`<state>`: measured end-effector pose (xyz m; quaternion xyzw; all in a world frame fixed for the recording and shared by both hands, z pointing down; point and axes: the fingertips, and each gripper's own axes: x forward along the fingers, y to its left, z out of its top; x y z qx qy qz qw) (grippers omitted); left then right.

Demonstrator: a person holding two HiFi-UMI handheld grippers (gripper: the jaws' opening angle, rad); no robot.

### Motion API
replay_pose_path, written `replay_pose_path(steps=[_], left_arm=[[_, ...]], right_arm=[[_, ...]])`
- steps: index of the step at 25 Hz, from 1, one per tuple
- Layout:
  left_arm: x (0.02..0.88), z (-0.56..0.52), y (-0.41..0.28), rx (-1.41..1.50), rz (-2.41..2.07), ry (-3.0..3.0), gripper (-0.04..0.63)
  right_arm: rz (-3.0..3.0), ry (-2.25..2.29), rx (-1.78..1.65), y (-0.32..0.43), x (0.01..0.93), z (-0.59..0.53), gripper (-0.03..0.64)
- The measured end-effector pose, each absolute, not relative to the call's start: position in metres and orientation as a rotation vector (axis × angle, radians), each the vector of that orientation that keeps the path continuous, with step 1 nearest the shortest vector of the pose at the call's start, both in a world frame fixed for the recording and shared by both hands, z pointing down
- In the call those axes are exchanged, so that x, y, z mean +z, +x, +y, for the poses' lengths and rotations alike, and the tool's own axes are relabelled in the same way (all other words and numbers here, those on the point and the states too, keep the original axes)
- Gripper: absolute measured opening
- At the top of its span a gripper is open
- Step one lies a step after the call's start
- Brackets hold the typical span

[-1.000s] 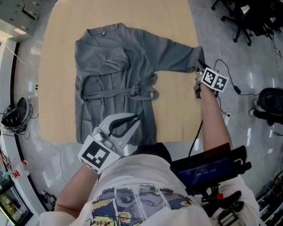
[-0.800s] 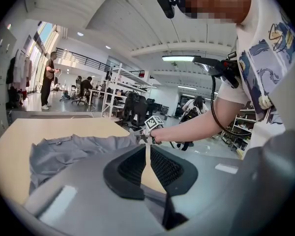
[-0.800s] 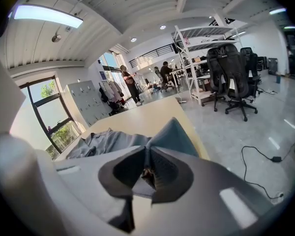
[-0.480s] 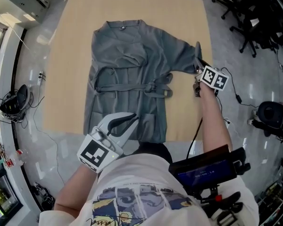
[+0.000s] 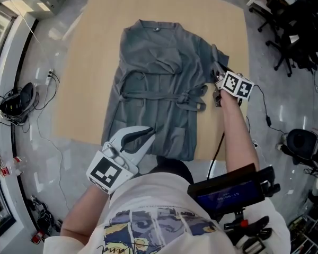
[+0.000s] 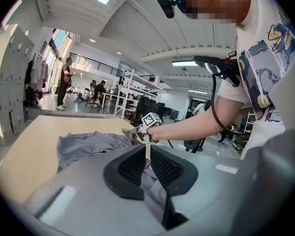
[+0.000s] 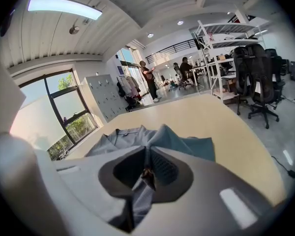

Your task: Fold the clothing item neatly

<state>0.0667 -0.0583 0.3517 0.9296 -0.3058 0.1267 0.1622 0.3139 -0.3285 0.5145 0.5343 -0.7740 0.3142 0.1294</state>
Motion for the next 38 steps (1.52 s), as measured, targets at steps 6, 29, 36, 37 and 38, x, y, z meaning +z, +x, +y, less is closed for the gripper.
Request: replay_pose_path(steps=[6,29,36,37,38], left_arm=[[0.35,-0.053,0.044,0.339,-0.919,2.62,0.037],[0.361,-0.021,-0.055,0.336,-1.115,2.512,0.037],[0.364,-0.014,-0.076,0.352,-1.14,2.498,0.037],[0.364,-0.013,-0.079,0.349,-1.14,2.49,0.037],[0.364,-0.013,-0.081,0.348,-1.139,2.485,0.037]], right_arm=[[-2.293,1.469,0.9,0.259,0.51,-0.338,0.034],[-2.364,1.122,0.808,0.051,0.532,-0.349,0.034],[-2.325,1.074,0.76,0.019,0.548,-0.347,0.034],[-2.314,1.069,0.759,0.017,0.552,-0.346,0.034],[-2.301,1.063,0.761,0.016,0.556,-0.345,0.034]])
